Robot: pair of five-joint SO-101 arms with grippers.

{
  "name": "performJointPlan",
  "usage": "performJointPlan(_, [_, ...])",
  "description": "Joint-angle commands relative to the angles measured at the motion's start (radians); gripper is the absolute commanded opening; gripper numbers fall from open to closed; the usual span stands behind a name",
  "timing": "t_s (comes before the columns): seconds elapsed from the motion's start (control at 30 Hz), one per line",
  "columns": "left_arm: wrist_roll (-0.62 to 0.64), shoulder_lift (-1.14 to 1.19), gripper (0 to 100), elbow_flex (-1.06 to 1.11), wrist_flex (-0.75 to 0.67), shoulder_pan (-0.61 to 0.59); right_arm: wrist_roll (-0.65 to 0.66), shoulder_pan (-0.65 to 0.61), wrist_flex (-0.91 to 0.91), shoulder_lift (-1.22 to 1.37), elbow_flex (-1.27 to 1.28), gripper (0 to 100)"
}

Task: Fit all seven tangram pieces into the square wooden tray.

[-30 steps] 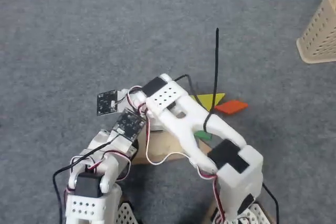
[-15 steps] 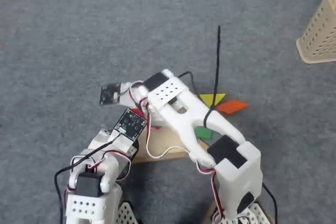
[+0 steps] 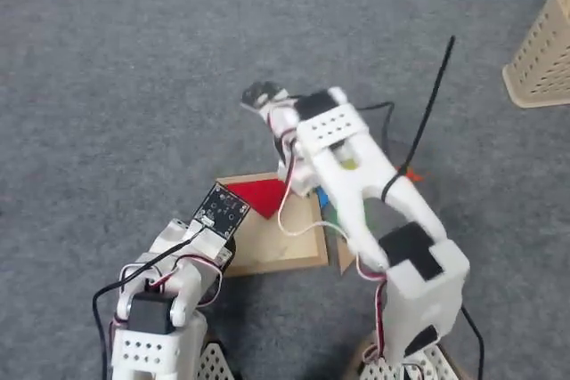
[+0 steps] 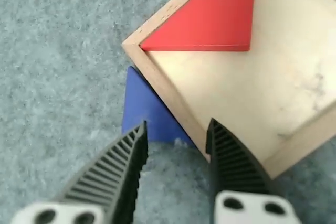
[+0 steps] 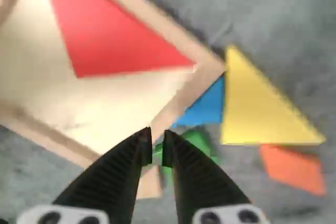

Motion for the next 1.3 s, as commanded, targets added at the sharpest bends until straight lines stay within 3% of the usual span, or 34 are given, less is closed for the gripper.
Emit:
performJointPlan(0.0, [0.006, -0.012, 18, -0.01, 0.005, 0.002, -0.115, -0.033, -0.097, -0.128, 0.127, 6.3])
performJointPlan(0.3, [0.006, -0.012, 18, -0.01, 0.005, 0.002, -0.169, -0.005, -0.133, -0.085, 0.235, 13.3])
performJointPlan(0.67, [0.006, -0.012, 18, -0.01, 0.005, 0.002, -0.221, 0.001, -0.209, 0.064, 0.209, 10.6])
performJointPlan(0.77, [0.006, -0.012, 18, -0.01, 0.005, 0.002, -0.241, 0.035, -0.209, 0.094, 0.173, 0.2])
performJointPlan(1.03, [0.006, -0.012, 18, -0.01, 0.005, 0.002, -0.321, 0.196, -0.2, 0.213, 0.006, 0.6])
performJointPlan(1.27, [0.006, -0.012, 18, -0.01, 0.005, 0.002, -0.442, 0.254, -0.133, 0.358, -0.232, 0.6])
